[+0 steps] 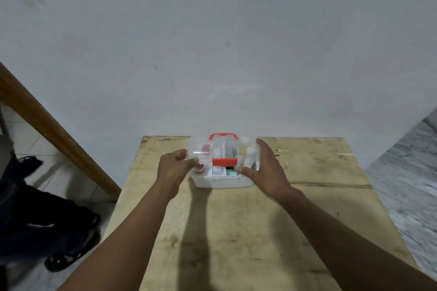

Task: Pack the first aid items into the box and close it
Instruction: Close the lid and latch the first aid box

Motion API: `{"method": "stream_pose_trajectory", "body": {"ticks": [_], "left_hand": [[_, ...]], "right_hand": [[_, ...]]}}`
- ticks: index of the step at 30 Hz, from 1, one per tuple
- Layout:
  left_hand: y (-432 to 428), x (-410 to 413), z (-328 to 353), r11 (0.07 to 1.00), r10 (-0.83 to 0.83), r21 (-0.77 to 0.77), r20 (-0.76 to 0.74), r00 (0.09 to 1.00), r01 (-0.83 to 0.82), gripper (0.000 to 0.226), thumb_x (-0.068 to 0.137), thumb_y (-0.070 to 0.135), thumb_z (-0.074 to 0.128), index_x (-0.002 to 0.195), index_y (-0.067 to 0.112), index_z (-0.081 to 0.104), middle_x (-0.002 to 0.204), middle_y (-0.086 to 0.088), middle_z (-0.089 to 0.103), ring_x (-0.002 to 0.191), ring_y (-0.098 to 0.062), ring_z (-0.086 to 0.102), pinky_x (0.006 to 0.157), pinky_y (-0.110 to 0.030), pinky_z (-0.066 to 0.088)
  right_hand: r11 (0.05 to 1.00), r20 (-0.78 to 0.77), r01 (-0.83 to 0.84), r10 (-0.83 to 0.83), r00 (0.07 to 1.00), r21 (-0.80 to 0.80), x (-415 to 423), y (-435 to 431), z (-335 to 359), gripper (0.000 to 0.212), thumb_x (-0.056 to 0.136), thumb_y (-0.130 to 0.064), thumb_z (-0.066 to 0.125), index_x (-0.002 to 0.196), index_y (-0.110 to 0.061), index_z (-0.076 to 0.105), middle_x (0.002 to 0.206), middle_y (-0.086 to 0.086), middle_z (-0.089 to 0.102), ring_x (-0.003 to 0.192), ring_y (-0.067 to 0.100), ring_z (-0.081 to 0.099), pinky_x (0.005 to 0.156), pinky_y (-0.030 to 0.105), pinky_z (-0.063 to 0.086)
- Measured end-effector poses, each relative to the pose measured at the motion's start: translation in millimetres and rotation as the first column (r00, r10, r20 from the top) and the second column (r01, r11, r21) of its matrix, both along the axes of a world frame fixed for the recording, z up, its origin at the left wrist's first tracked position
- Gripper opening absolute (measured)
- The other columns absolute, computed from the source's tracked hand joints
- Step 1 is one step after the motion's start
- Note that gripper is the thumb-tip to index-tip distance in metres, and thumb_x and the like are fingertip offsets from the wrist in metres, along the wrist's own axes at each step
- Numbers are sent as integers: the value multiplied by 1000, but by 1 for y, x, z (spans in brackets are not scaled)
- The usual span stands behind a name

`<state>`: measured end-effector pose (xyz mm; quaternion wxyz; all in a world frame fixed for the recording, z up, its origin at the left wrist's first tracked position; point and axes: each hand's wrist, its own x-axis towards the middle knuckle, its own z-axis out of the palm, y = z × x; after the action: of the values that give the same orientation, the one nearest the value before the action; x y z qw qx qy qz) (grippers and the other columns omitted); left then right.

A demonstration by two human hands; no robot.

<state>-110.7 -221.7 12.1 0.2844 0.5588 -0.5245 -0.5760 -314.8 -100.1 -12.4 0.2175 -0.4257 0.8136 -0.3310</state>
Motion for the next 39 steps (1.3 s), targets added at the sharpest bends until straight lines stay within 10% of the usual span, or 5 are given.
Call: {"method": "stream_pose_trajectory", "body": {"ticks": [17,23,27,35,39], "left_hand": [[13,13,-31,985,-64,-151,127,990,83,55,78,33,82,128,14,67,109,0,74,100,-12,70,85,-21,50],[25,5,-44,959,-15,-271,234,972,80,24,88,28,71,88,4,68,88,-12,72,77,-24,60,58,-10,36],[26,10,-47,945,-16,-304,316,949,117,51,87,33,74,129,5,64,131,-10,63,120,-26,58,97,-23,42],[12,8,-45,944,-115,-265,295,949,196,25,89,36,67,107,19,69,96,1,75,94,-24,69,71,-28,51],[2,5,-40,966,-125,-191,249,960,175,51,91,32,65,137,11,56,124,2,65,111,-22,62,90,-30,47]], "right_hand": [[992,1,120,-120,993,-37,19,12,-11,57,67,-43,83,110,-35,46,107,-12,61,94,16,62,77,35,52],[996,27,54,-52,998,-67,29,21,0,42,75,-19,83,80,-36,44,78,-24,54,68,-1,56,54,10,36],[992,-37,27,-31,999,-126,33,21,-5,43,74,-23,84,103,-24,53,91,-14,54,75,4,55,59,9,37],[976,-91,-40,21,996,-216,38,16,-17,57,71,-46,78,115,-25,51,106,-17,60,83,-8,60,69,0,44],[985,-148,-34,9,989,-166,29,9,-28,89,62,-52,87,134,-21,43,128,-3,60,105,11,61,88,34,59]]}}
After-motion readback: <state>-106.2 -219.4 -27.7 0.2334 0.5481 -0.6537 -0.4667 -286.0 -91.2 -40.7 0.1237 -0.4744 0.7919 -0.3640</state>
